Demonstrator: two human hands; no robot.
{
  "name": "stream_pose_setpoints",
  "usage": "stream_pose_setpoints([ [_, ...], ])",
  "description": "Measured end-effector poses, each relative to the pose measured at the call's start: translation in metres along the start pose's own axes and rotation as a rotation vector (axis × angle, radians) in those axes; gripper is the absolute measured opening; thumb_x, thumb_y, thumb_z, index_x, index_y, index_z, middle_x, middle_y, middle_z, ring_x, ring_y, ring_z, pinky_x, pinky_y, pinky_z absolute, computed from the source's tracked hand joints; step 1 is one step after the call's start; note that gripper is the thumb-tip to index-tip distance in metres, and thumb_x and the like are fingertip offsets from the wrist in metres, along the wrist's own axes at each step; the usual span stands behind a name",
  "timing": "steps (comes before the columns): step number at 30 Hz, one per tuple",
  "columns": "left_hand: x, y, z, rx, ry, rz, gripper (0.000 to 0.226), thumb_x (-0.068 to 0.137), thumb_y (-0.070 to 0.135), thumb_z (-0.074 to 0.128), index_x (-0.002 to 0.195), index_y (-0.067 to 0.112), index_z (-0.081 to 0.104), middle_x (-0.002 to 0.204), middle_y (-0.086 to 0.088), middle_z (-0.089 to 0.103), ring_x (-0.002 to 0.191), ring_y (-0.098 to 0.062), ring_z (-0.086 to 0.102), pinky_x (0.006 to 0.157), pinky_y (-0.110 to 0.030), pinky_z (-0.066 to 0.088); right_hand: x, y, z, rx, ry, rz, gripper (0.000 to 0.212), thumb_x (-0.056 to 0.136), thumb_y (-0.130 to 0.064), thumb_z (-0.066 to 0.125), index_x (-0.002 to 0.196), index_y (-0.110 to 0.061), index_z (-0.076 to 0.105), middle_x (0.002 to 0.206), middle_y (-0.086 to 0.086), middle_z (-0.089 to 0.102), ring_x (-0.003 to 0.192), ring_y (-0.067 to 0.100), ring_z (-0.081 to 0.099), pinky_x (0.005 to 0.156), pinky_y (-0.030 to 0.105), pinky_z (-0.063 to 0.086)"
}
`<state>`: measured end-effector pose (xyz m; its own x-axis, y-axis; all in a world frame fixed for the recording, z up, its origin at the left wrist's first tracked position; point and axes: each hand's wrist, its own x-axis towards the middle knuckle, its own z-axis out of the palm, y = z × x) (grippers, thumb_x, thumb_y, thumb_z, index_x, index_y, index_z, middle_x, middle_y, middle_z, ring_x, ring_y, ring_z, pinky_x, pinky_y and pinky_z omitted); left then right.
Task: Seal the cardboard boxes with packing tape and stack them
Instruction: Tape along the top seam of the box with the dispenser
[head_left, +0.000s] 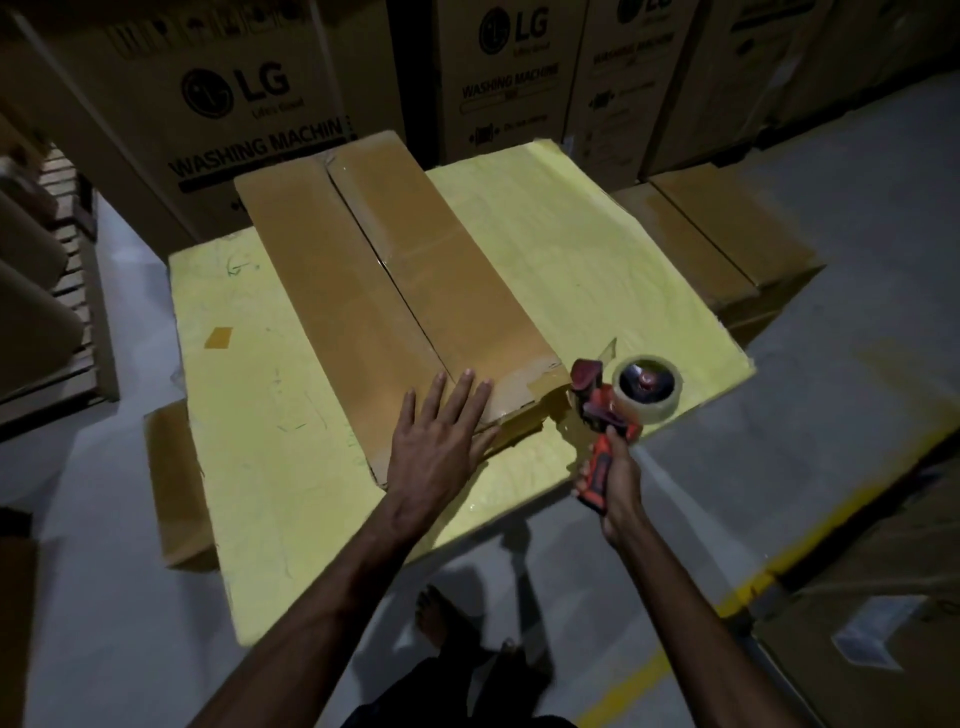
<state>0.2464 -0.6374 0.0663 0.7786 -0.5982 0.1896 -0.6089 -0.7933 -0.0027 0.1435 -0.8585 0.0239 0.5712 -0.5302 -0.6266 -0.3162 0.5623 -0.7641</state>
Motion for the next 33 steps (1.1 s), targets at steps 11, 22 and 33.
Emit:
stream_pose_setpoints([
  [11, 0.069, -0.090, -0.006, 0.126, -0.041, 0.120, 0.086, 0.098, 0.062, 0.055, 0.166, 0.027, 0.015, 0.171, -0.003, 0.022, 0.153, -0.035, 0.032, 0.118, -0.053, 0.035, 0.071, -0.054, 0.105, -0.057, -0.164, -0.011, 0.045, 0.101, -0.052, 0.056, 0.089, -0.009, 0.062, 0.059, 0.009, 0.057, 0.046, 0.023, 0.052, 0.044, 0.028, 0.046],
  [22, 0.093, -0.178, -0.024, 0.104, -0.056, 0.287, 0.094, 0.091, 0.069, 0.062, 0.165, 0.034, 0.016, 0.171, 0.005, 0.021, 0.154, -0.027, 0.032, 0.120, -0.048, 0.038, 0.099, -0.061, 0.179, 0.122, -0.335, 0.124, 0.045, 0.101, -0.054, 0.052, 0.079, -0.015, 0.058, 0.053, 0.001, 0.052, 0.037, 0.015, 0.047, 0.038, 0.023, 0.038],
  [33, 0.086, -0.130, -0.062, -0.984, 0.256, -0.313, 0.023, 0.092, 0.040, 0.077, 0.108, 0.024, 0.082, 0.100, 0.013, 0.079, 0.094, -0.003, 0.074, 0.084, -0.038, 0.062, 0.030, -0.123, 0.139, 0.345, -0.505, 0.053, 0.045, 0.103, -0.054, 0.048, 0.089, -0.013, 0.061, 0.054, 0.000, 0.044, 0.035, 0.010, 0.040, 0.034, 0.022, 0.036],
])
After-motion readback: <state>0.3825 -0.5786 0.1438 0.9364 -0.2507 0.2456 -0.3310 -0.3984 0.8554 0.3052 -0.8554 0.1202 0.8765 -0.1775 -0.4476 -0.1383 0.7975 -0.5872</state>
